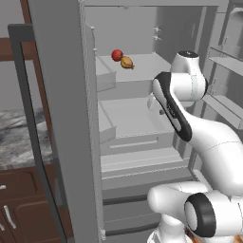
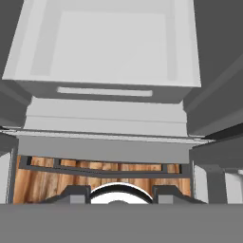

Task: Take the chicken drumstick from the fridge and place it on the digital scale on the counter by the fridge. Wait a few seconds for a reading, then move it to the plate on the dining counter.

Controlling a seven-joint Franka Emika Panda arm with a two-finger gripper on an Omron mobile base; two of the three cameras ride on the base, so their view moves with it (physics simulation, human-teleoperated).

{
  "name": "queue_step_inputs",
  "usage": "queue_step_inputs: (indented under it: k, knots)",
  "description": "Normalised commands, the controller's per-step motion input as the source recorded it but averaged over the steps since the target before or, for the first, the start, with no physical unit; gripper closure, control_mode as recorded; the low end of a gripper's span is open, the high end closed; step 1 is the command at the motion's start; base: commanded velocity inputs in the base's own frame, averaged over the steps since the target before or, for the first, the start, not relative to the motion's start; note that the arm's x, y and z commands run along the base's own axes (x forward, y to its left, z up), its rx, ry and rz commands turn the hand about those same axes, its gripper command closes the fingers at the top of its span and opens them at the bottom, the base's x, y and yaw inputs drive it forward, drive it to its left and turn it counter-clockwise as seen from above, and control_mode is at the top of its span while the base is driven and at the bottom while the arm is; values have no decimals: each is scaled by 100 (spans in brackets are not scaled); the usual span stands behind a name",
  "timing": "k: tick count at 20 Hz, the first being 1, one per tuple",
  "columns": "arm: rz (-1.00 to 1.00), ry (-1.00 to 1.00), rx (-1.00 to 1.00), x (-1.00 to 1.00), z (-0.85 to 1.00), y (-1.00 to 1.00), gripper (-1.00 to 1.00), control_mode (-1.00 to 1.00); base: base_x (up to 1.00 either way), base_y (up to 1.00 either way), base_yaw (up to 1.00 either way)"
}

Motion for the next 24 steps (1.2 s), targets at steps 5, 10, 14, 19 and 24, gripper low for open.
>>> queue_step_inputs:
  k: [5, 10, 14, 19, 24]
  knots:
    - [0, 0, 0, -1, -1, 0, -100, -100, 0, 0, 0]
    - [0, -9, 0, -22, 7, 9, -100, -100, 0, 0, 0]
    - [0, -31, 0, -20, 45, 6, -100, -100, 0, 0, 0]
    - [1, -37, 0, -5, 74, 1, -100, -100, 0, 0, 0]
    - [4, -28, 0, 2, 61, 2, -100, -100, 0, 0, 0]
